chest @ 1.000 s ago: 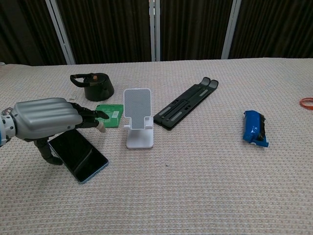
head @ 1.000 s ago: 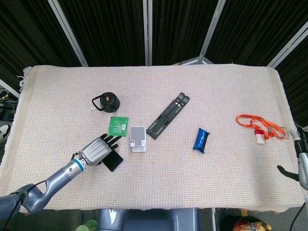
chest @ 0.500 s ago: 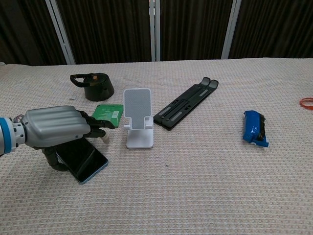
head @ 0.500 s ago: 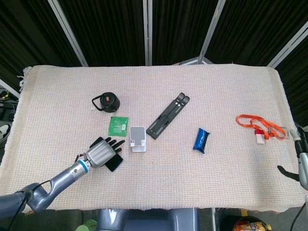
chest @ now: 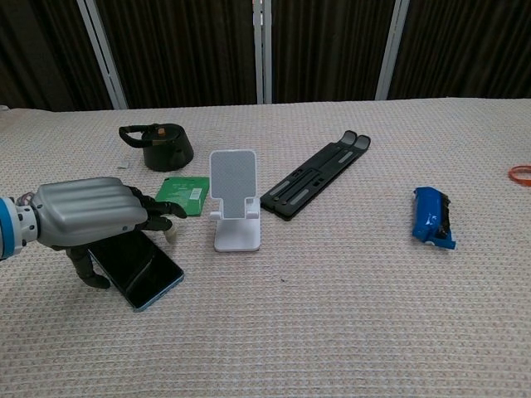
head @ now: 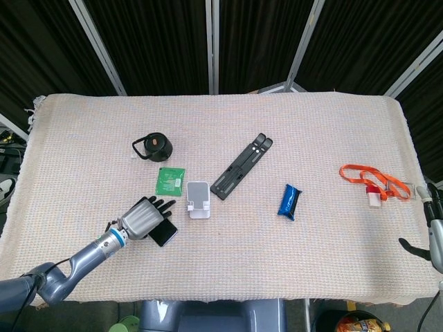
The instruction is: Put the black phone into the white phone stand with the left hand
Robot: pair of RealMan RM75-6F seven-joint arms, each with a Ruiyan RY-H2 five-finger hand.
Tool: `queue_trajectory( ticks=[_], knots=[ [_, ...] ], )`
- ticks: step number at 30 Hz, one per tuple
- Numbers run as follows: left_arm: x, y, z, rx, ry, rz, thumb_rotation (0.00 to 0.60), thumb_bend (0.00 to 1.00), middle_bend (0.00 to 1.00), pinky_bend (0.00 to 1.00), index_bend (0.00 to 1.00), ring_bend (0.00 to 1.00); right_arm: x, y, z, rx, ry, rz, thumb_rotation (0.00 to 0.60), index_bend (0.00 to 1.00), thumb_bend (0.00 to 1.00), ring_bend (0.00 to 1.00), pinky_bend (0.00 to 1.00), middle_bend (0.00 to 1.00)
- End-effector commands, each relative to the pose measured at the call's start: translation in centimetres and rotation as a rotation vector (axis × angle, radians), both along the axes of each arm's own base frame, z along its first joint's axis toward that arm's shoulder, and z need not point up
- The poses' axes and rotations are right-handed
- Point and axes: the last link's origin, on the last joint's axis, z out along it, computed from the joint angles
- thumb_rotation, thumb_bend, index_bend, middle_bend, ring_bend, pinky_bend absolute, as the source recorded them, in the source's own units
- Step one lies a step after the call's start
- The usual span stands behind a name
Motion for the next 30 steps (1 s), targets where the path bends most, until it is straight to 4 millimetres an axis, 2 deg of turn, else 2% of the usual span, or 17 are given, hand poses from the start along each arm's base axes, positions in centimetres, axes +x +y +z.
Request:
queue_trajectory(
  ticks=[1, 7, 11, 13, 20, 24, 26, 30],
  knots=[
    [-0.2, 0.0, -0.1, -0.002, 0.001, 0.006, 0.6, 0.0, 0.07, 0.26, 0.27, 0.21, 0.0, 0.0, -0.1, 0.002, 0.001, -0.001, 0.6, 0.0, 0.0, 0.0, 0.0, 0.0],
    [-0.3, -0.1, -0.4, -0.005, -0.01, 0.011, 0.6, 0.0, 0.13, 0.29, 0.33, 0.26, 0.0, -0.1, -0.1, 0.004, 0.001, -0.002, 0.6, 0.0, 0.0, 0.0, 0.0, 0.0],
    [-0.2, -0.1, -0.5, 0.003, -0.029, 0.005, 0.6, 0.0, 0.28, 0.39, 0.49, 0.39, -0.1, 0.0, -0.1, 0.004, -0.002, -0.003, 0.6, 0.0, 0.0, 0.0, 0.0, 0.0],
    [-0.3, -0.1, -0.4, 0.007, -0.032, 0.003, 0.6, 0.01, 0.32, 0.42, 0.54, 0.42, -0.1, 0.0, -0.1, 0.005, -0.002, -0.003, 0.6, 0.0, 0.0, 0.0, 0.0, 0.0],
    [-0.3, -0.1, 0.0, 0.018, -0.051, 0.0, 0.6, 0.03, 0.35, 0.44, 0.57, 0.44, -0.1, 0.0, -0.1, 0.006, -0.005, -0.002, 0.6, 0.0, 0.0, 0.0, 0.0, 0.0],
    [0.0, -0.2, 1.4, 0.045, -0.083, -0.016, 0.6, 0.03, 0.35, 0.44, 0.58, 0.44, 0.0, 0.0, 0.0, 0.005, -0.008, 0.001, 0.6, 0.0, 0.0, 0.0, 0.0, 0.0],
    [0.3, -0.3, 3.0, 0.082, -0.097, -0.05, 0.6, 0.03, 0.35, 0.44, 0.58, 0.44, 0.1, 0.1, 0.0, 0.003, -0.013, 0.005, 0.6, 0.0, 0.0, 0.0, 0.0, 0.0],
    [1.1, -0.4, 5.1, 0.132, -0.102, -0.103, 0.6, 0.03, 0.35, 0.44, 0.58, 0.45, 0.3, 0.2, 0.1, 0.003, -0.02, 0.013, 0.6, 0.0, 0.0, 0.0, 0.0, 0.0]
  ],
)
